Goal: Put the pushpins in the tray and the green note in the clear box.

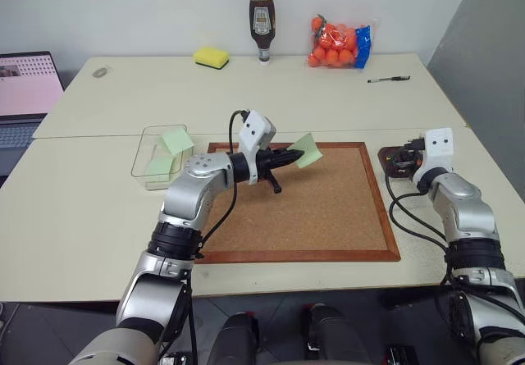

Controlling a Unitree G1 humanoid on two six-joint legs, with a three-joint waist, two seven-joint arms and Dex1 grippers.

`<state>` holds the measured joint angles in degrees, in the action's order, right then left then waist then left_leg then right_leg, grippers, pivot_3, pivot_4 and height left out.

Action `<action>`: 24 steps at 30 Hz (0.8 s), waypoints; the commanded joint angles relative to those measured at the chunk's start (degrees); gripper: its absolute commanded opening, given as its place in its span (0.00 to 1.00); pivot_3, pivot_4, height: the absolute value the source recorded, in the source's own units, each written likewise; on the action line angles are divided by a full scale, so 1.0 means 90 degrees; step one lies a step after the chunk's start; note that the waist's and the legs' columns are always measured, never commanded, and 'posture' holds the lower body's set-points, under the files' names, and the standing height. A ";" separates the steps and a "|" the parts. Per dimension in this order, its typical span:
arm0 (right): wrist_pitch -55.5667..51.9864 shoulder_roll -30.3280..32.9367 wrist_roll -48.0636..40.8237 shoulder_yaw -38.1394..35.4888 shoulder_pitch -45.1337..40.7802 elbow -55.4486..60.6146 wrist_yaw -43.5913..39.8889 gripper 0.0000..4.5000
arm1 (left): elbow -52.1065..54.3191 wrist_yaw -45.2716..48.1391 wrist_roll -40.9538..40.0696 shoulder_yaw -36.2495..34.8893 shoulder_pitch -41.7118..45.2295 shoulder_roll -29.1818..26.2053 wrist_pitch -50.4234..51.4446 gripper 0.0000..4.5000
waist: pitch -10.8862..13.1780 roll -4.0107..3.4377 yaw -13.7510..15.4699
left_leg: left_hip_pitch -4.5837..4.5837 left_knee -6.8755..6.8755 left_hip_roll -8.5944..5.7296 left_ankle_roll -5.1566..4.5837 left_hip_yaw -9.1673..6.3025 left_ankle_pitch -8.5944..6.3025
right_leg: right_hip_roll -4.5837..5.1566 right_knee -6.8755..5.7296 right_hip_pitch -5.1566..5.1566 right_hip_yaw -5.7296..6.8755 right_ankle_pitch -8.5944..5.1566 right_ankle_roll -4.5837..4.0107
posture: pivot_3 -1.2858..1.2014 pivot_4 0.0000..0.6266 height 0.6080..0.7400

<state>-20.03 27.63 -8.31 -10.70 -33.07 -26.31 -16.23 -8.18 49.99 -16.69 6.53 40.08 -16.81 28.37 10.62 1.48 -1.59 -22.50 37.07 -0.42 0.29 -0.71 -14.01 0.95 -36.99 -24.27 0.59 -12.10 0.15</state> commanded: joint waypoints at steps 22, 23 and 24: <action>-0.1238 0.0044 -0.1950 0.1929 0.0234 0.5330 -0.3066 0.66 | 0.1409 -0.2697 0.0907 -0.1651 -0.0469 -0.1575 0.1061 0.00 | 0.0004 -0.0006 -0.0063 | 0.0027 -0.0003 0.0026 0.0001 -0.0018 0.0000 | 0.0000 -0.0015 0.0007 0.0010 0.0000 0.0000 | 0.52 0.24 1.00; -0.1298 -0.0005 -0.1953 0.2136 0.0047 0.5276 -0.3217 0.66 | 0.1487 -0.2881 0.0949 -0.1778 -0.0542 -0.1631 0.1235 0.00 | 0.0004 -0.0006 -0.0037 | 0.0030 -0.0002 0.0026 0.0001 -0.0023 0.0000 | 0.0000 -0.0017 0.0010 0.0015 0.0000 0.0000 | 0.52 0.24 1.00; -0.1321 -0.0062 -0.1926 0.2303 -0.0129 0.5176 -0.3322 0.66 | 0.1565 -0.3026 0.0971 -0.1878 -0.0616 -0.1674 0.1390 0.00 | 0.0004 -0.0006 -0.0027 | 0.0033 -0.0001 0.0025 0.0001 -0.0030 0.0000 | 0.0000 -0.0016 0.0015 0.0022 0.0000 0.0000 | 0.52 0.24 1.00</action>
<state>-31.00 27.63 -24.62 7.73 -31.67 19.80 -43.19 2.42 26.18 -9.03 -7.36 35.04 -30.67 38.26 10.66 1.43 -1.83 -22.20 37.06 -0.21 0.30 -0.99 -14.01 0.96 -37.13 -24.11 0.80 -12.10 0.15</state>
